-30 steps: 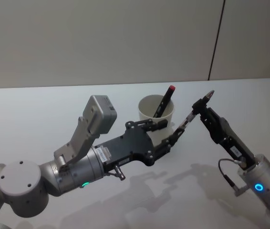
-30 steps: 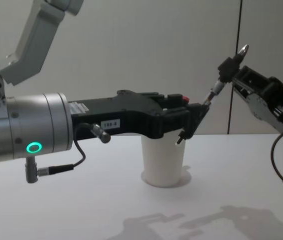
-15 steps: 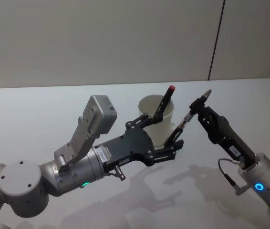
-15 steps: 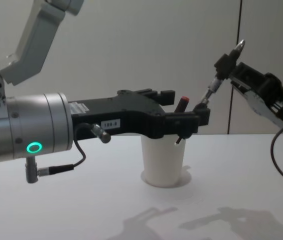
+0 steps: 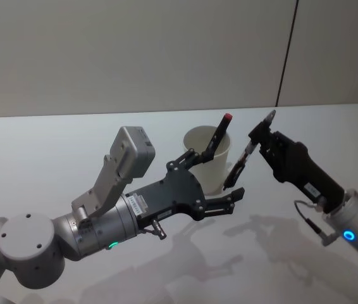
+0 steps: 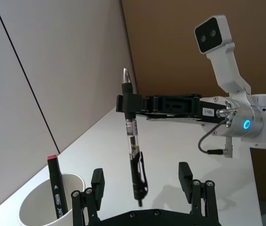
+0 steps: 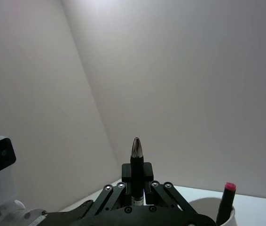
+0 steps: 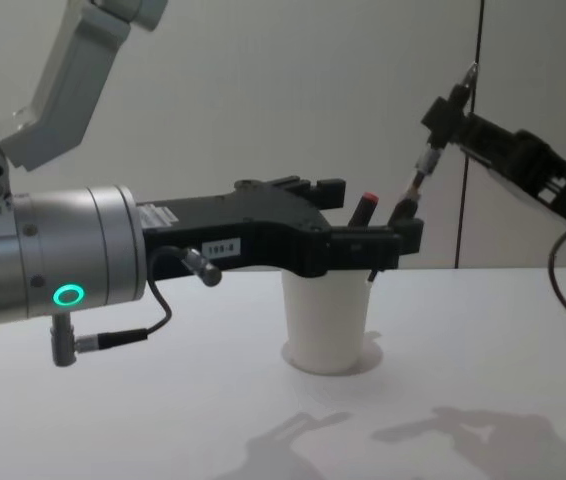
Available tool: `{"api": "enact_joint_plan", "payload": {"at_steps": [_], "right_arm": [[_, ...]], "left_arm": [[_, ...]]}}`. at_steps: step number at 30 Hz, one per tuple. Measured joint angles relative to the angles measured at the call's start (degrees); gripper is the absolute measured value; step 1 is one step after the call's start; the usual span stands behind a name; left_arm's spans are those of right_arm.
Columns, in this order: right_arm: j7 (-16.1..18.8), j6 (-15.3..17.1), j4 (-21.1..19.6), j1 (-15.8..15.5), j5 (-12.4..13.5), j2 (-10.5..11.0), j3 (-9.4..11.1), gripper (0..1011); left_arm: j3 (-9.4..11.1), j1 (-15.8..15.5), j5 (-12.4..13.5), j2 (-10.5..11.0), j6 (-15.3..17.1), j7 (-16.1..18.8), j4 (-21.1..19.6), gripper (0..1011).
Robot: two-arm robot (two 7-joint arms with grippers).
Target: Place the pen into the pen holder.
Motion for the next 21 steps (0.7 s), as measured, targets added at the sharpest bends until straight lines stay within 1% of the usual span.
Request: {"api": "enact_joint_plan", "payload": {"at_steps": [2, 3, 7, 8, 12, 13, 16, 21], "right_arm": [[-0.7, -0.05, -0.44, 0.25, -1.13, 0.19, 0.17, 140], [-1.23, -0.08, -0.79, 0.51, -2.09, 0.36, 0.32, 140], [-2.17, -0.15, -1.27, 1.05, -3.86, 0.63, 0.58, 140], [-2.68, -0.18, -1.47, 1.4, -4.82, 0.78, 0.75, 140], [-3.77, -0.23, -1.68, 2.43, -7.11, 1.06, 1.16, 140], [-3.77, -0.23, -1.68, 2.43, -7.11, 1.06, 1.16, 140], [-4.52, -0.35, -1.59, 3.34, -8.79, 1.15, 1.43, 141], [-5.38, -0.72, -0.94, 4.46, -10.48, 1.1, 1.61, 141]], "left_arm": [[0.0, 0.0, 0.0, 0.0, 0.0, 0.0, 0.0, 1002], [0.0, 0.0, 0.0, 0.0, 0.0, 0.0, 0.0, 1002], [0.0, 0.0, 0.0, 0.0, 0.0, 0.0, 0.0, 1003], [0.0, 0.0, 0.0, 0.0, 0.0, 0.0, 0.0, 1003], [0.0, 0.0, 0.0, 0.0, 0.0, 0.0, 0.0, 1002], [0.0, 0.0, 0.0, 0.0, 0.0, 0.0, 0.0, 1003], [0.0, 0.0, 0.0, 0.0, 0.0, 0.0, 0.0, 1003], [0.0, 0.0, 0.0, 0.0, 0.0, 0.0, 0.0, 1003]]}}
